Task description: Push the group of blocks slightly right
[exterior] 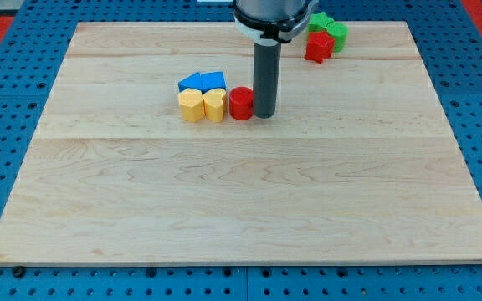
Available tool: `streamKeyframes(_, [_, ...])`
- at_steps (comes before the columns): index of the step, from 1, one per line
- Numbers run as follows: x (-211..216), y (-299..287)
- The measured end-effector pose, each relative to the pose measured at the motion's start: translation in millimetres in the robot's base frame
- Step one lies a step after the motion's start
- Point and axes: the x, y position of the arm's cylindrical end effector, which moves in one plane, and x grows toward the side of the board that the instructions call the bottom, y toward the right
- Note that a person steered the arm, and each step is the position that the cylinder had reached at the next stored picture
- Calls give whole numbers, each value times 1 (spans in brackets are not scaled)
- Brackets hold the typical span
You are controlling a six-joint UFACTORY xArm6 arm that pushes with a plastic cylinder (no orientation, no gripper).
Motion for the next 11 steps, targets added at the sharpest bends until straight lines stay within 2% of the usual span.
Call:
streamKeyframes(1, [48,-17])
streamKeyframes(2, [59,-68])
streamKeyframes(3, [59,-105])
streamKeyframes(6, [26,-113])
streamKeyframes(8, [27,-142])
streamKeyframes(11, [11,-142])
